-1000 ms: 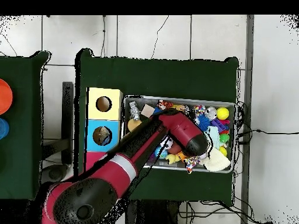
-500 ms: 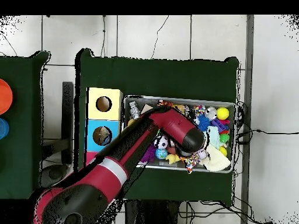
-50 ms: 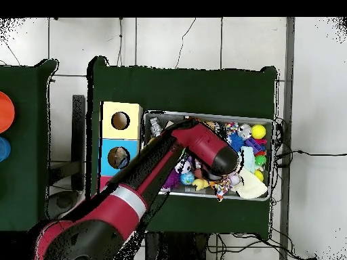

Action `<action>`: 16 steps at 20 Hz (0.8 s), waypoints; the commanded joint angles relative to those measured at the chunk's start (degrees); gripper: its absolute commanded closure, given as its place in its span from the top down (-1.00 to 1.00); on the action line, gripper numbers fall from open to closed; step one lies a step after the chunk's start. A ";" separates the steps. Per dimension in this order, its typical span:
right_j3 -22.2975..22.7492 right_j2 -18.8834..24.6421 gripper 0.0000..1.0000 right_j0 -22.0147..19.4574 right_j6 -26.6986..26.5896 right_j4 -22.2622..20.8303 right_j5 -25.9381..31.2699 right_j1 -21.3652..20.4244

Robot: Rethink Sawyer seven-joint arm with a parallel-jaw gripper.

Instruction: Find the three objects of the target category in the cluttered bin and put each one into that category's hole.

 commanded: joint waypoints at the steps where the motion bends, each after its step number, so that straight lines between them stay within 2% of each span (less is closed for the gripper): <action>1: -4.61 11.14 1.00 -3.25 -7.55 3.21 0.14 1.58; 9: -5.34 11.29 1.00 -3.10 -6.91 3.40 2.53 2.19; 16: -4.38 14.02 1.00 -3.52 -8.45 6.75 7.28 1.84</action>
